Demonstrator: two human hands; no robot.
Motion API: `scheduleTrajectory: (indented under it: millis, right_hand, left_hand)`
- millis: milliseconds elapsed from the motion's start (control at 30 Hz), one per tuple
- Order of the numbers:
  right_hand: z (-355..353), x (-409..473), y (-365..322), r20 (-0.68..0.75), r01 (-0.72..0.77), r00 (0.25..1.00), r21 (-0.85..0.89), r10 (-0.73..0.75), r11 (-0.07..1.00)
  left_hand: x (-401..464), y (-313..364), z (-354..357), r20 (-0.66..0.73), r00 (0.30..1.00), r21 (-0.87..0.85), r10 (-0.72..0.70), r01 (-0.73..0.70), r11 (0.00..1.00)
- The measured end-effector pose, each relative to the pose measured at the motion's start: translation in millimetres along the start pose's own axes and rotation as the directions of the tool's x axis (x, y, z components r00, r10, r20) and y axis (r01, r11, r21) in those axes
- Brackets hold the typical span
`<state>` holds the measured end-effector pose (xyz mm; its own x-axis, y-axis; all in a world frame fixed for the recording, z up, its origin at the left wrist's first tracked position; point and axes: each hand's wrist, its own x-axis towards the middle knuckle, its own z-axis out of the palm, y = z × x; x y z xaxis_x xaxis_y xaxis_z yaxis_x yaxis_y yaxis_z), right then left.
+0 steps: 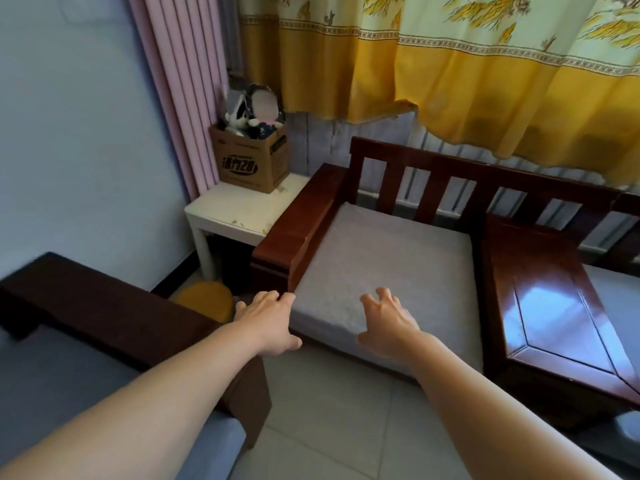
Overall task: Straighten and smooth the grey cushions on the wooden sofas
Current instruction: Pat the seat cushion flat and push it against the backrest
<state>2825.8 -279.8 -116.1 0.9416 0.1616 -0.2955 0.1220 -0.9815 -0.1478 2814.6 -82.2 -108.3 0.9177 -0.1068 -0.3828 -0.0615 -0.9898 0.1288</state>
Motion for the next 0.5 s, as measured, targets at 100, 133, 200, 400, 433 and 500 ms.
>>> scheduleTrajectory:
  millis: [100,133,200,400,433,500]
  right_hand:
    - [4.9,-4.4,-24.1,0.015,0.024,1.000,0.013,-0.024,1.000]
    - [6.0,-5.3,-31.8,0.010,0.025,1.000,0.018,-0.025,1.000]
    - [9.2,-7.1,-50.4,0.004,0.035,0.999,0.022,-0.035,0.999]
    - [25.5,-15.7,-106.8,0.044,0.087,0.995,0.001,-0.087,0.996]
    - [27.5,-16.6,-111.7,0.048,0.095,0.994,-0.003,-0.094,0.996]
    - [32.6,-16.9,-131.4,0.064,0.125,0.990,-0.016,-0.124,0.992]
  left_hand:
    - [-16.6,-21.0,0.7,0.002,1.000,-0.002,-0.030,0.030,1.000]
    - [-20.9,-27.5,0.7,0.005,0.999,-0.002,-0.035,0.035,0.999]
    - [-30.3,-43.3,1.4,0.004,0.999,-0.012,-0.047,0.047,0.999]
    - [-60.7,-100.2,11.0,0.035,0.993,-0.040,-0.117,0.118,0.992]
    - [-63.4,-106.2,12.2,0.039,0.991,-0.045,-0.129,0.130,0.990]
    - [-73.4,-125.5,16.7,0.040,0.986,-0.067,-0.161,0.163,0.984]
